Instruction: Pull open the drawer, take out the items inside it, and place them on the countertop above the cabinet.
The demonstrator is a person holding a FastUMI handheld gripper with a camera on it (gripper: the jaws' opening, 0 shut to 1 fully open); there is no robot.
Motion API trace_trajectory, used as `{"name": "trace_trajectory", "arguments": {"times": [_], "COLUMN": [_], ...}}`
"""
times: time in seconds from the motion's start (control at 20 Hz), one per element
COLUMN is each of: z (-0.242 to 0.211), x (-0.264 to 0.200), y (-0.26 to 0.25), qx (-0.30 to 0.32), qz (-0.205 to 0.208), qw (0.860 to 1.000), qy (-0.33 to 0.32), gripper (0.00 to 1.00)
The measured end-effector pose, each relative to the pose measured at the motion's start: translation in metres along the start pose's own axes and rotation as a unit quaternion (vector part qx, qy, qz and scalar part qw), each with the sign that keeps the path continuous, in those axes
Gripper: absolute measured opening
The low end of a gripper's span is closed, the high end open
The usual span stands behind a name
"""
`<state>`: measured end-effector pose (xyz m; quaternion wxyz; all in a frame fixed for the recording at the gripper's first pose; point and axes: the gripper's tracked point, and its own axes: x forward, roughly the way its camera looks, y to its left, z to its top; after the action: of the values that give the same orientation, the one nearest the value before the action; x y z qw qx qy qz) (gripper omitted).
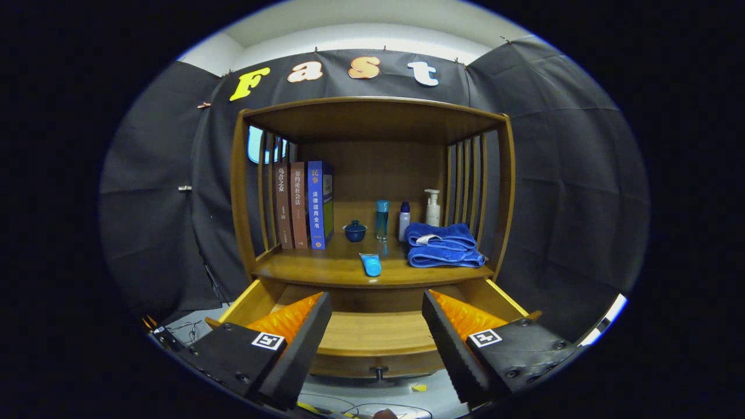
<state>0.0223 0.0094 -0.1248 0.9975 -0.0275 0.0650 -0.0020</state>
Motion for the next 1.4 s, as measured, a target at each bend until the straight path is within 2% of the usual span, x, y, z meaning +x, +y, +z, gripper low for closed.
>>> {"name": "trace_trajectory", "arguments": {"times": [0.3,0.7,0.75,1.05,1.4], "z": [-0.076,-0.148,-0.152,-0.147,-0.136], "x": [-0.017,0.020,0.023,0.041,0.098], "y": [-0.012,-0.020,-0.014,-0.013,-0.010], "qx": [-0.017,-0.003,-0.001,0.001,0.005], "qz": [-0.005,0.000,0.012,0.009,0.010], "qw": [1.000,0.999,0.999,0.999,0.999], "qy": [-0.011,0.045,0.053,0.036,0.042], "gripper": [0.99,0.99,0.99,0.99,1.00]}}
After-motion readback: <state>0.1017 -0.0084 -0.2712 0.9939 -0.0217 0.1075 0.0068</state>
